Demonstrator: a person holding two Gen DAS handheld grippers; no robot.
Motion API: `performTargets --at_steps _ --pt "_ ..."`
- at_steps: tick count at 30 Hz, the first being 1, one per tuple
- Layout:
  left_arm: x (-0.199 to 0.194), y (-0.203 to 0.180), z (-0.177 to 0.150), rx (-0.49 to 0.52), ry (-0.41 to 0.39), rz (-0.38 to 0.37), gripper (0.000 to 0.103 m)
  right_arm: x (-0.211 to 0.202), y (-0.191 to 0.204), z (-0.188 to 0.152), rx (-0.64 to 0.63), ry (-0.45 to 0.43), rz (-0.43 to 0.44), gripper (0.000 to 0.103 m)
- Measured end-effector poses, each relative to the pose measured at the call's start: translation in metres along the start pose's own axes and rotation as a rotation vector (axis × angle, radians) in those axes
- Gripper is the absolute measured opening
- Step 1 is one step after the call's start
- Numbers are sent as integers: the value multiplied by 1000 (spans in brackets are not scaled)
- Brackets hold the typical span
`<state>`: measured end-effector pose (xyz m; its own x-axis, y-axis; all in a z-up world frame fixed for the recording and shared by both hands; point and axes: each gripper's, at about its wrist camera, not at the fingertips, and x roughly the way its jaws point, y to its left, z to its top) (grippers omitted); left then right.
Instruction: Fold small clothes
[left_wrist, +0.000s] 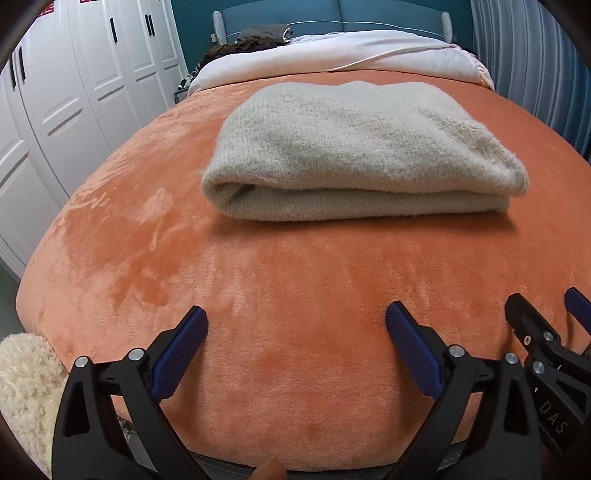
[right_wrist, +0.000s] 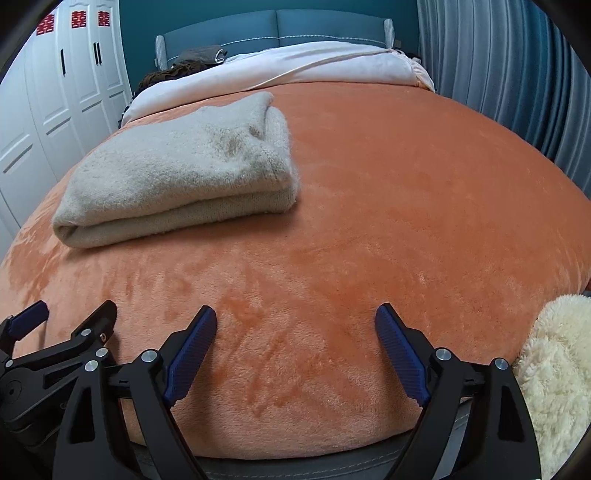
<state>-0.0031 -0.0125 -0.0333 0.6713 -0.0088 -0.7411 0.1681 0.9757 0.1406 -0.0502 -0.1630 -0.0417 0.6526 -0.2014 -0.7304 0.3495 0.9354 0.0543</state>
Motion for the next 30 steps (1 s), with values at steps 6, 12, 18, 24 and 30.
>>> performTargets --at_steps 6,12,18,24,30 --pt "5 9 -3 -75 -5 -37 98 4 1 -1 -8 15 3 87" --pt "9 14 -3 -101 -8 -50 98 7 4 -2 -20 26 -1 88" --pt "12 14 -2 -107 -3 -48 98 7 11 -4 -23 28 -8 89" --pt "14 16 -1 -113 -2 -50 98 7 17 -6 -20 31 -15 90" --pt "16 17 0 -117 -3 -52 98 8 21 -9 -20 36 -12 92"
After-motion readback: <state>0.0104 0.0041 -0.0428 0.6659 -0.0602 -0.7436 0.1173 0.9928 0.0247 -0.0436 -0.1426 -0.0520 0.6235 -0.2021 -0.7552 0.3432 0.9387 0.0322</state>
